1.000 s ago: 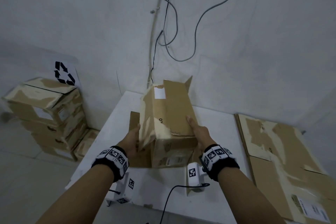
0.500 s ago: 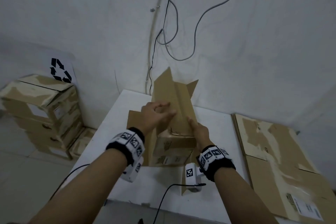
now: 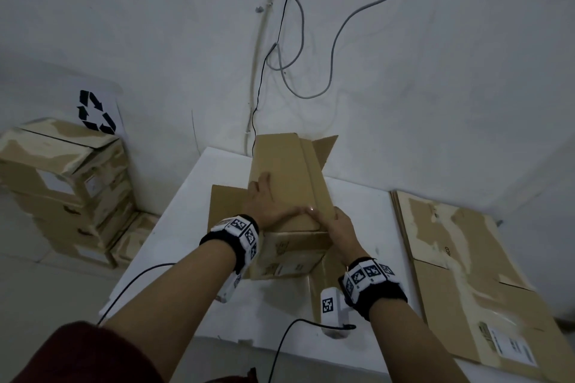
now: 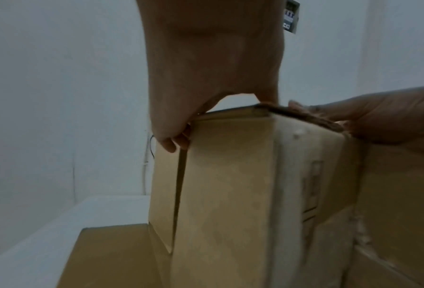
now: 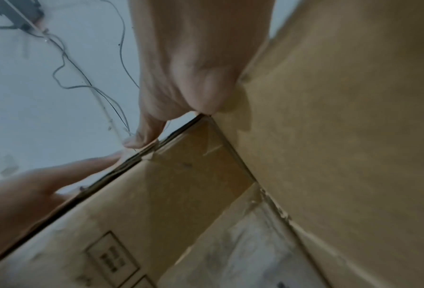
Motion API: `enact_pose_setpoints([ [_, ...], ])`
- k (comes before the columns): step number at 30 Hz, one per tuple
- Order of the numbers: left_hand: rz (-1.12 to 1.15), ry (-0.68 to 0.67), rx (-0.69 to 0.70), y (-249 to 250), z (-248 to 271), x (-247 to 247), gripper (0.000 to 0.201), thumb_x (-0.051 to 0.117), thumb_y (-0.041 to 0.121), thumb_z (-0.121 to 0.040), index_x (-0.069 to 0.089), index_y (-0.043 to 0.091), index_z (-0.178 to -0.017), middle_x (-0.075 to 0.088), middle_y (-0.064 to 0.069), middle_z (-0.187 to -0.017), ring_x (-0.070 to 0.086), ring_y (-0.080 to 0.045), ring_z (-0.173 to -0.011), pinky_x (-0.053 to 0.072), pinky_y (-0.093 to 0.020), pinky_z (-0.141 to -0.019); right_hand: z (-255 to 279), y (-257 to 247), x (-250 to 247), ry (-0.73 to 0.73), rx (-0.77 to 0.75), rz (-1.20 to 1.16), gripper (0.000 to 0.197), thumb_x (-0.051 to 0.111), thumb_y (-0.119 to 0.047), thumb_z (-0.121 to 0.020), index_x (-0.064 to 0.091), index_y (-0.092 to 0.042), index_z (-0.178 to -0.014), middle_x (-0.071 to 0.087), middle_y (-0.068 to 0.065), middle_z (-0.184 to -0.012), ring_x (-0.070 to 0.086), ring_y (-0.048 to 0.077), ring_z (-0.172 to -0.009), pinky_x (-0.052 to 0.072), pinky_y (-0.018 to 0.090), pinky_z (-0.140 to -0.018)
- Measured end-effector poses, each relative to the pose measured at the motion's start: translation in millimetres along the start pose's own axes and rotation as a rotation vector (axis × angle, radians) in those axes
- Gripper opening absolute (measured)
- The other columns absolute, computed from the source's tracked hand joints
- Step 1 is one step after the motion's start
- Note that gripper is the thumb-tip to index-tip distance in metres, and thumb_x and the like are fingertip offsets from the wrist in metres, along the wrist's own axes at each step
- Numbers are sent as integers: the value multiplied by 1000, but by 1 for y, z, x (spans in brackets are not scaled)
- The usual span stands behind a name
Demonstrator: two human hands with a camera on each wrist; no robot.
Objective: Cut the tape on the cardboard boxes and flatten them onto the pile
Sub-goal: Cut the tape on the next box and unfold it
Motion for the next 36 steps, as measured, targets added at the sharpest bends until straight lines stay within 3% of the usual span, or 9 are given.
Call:
enact_pose_setpoints([
  [4, 84, 227, 54, -20, 12, -42, 43, 38, 34, -101, 44, 7, -134, 51, -18, -129, 49, -35, -119, 37, -33, -94, -3, -3, -3, -30, -4, -24, 53, 79, -42, -78, 61, -12, -117, 69, 3, -111, 65, 13, -95, 52, 22, -75],
  [10, -757, -70, -174, -39, 43, -68, 54, 13, 51, -101, 30, 31, -148, 45, -11, -144, 39, -33, -133, 16, -56, -113, -14, -8, 6, 11, -7, -68, 59, 82, -43, -74, 61, -10, -119, 69, 4, -112, 66, 17, -98, 52, 26, -78],
  [13, -371, -246, -243, -21, 36, -42, 101, 6, 89, -71, 28, 29, -150, 28, -7, -156, 30, -32, -140, 14, -56, -115, -15, -7, 8, 25, 2, -70, 61, 81, -46, -74, 61, -10, -119, 68, 4, -110, 66, 20, -98, 55, 33, -84],
  [16, -84, -433, -311, 0, 45, 4, 105, 6, 83, -79, 29, 8, -149, 25, -15, -156, 27, -30, -142, 18, -41, -117, -16, -8, 9, 52, -2, -48, 62, 81, -47, -73, 61, -10, -119, 68, 5, -111, 66, 21, -98, 55, 37, -90],
  [22, 462, -32, -349, -3, -17, -2, 96, 21, 79, -84, 35, 7, -146, 37, -10, -149, 39, -31, -134, 28, -43, -114, -20, -11, 5, 56, -25, -49, 63, 77, -46, -79, 56, -15, -129, 65, 1, -117, 62, 17, -104, 50, 34, -94],
  [24, 544, -87, -347, -1, -49, -14, 106, 22, 90, -72, 42, 13, -142, 43, -11, -146, 45, -32, -129, 36, -48, -109, -22, -10, 4, 42, -36, -24, 63, 75, -47, -80, 53, -15, -131, 63, 0, -116, 60, 15, -101, 48, 31, -91],
  [28, 746, -159, -348, 17, -69, -40, 56, 26, 67, -94, 49, 20, -111, 54, -1, -109, 54, -19, -94, 44, -32, -79, -33, -7, 4, 3, -30, -35, 73, 76, -50, -77, 52, -13, -135, 64, 1, -122, 61, 13, -104, 47, 28, -91],
  [33, 754, 243, -323, 4, -102, -61, 83, 47, 55, -93, 1, 22, -154, 28, -11, -153, 31, -33, -139, 25, -49, -113, -49, -8, 6, -31, 6, -42, 70, 76, -52, -77, 50, -19, -132, 63, -6, -116, 60, 4, -98, 47, 18, -74],
  [36, 525, 194, -220, 10, -113, -66, 90, 50, 54, -92, -5, 19, -154, 3, -7, -161, 9, -28, -147, 12, -47, -118, -63, -10, 8, -16, 58, -47, 73, 78, -49, -76, 38, -19, -129, 57, -1, -120, 59, 13, -102, 49, 25, -85],
])
Point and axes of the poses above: each hand's wrist, its own z-axis away from the middle knuckle, its own x-axis out of the palm, y = z × x, the point moved 6 cm from there along -z, towards the middle knuckle
